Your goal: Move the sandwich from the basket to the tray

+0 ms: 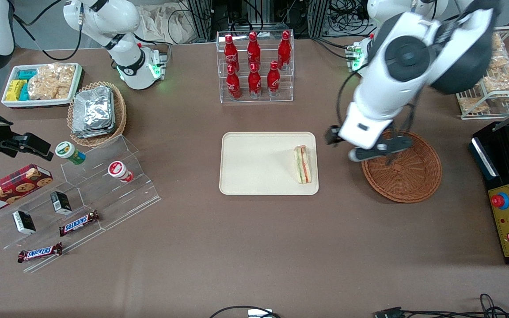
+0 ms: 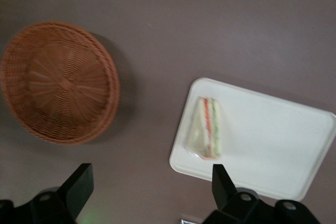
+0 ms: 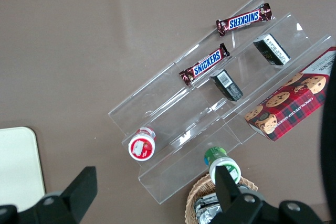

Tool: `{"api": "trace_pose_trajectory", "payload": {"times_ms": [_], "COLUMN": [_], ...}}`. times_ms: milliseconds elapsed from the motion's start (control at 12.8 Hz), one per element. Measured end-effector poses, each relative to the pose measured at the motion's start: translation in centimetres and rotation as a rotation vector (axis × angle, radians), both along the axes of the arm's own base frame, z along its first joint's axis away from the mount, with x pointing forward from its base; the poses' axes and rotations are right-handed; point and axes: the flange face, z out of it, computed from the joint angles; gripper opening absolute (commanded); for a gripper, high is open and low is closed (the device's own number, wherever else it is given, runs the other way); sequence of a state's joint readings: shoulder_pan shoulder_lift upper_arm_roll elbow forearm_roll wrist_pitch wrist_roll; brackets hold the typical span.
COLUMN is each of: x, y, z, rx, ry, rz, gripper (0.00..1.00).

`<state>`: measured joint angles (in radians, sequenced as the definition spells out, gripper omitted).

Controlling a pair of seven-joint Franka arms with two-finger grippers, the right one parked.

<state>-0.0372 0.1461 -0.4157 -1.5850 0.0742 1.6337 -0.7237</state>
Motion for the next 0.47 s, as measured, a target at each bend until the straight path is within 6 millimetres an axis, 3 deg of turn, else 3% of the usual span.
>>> {"api": "trace_pose_trajectory", "payload": {"times_ms": [312, 468], "x": [1.1, 1.0], "y": [14.0, 18.9], "z": [0.8, 2.1], "rx": [-0.023, -0.044], "ry": [0.008, -0.004], "rz": [-0.046, -0.095], "gripper": [1.0, 1.0]}}
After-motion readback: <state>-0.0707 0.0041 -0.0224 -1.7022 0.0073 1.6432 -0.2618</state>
